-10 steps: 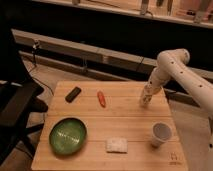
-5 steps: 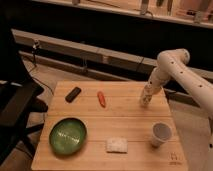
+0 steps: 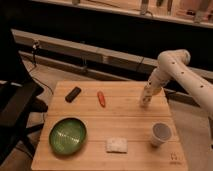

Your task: Knock the bottle over

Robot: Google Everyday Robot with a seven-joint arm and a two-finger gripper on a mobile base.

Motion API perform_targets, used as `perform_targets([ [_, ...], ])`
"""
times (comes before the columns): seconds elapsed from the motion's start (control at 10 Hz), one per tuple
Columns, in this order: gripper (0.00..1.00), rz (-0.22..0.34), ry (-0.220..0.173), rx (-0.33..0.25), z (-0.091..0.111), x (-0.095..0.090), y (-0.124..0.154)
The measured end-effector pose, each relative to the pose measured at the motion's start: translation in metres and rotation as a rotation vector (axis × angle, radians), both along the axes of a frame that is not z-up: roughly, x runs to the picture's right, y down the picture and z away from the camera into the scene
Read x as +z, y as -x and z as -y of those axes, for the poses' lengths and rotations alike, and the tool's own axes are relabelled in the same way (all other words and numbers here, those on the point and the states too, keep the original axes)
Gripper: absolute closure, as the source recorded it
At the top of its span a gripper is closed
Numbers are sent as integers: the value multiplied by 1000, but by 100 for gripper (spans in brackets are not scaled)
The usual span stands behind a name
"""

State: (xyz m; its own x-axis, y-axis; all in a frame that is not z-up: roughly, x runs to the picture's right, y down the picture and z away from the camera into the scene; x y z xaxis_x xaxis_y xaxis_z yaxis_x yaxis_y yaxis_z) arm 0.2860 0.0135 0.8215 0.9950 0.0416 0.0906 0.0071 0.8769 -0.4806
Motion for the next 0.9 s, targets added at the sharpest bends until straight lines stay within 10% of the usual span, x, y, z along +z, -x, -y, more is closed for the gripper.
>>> perform_targets([
  [0.9,20,66,66,-24,-15,-8,10],
])
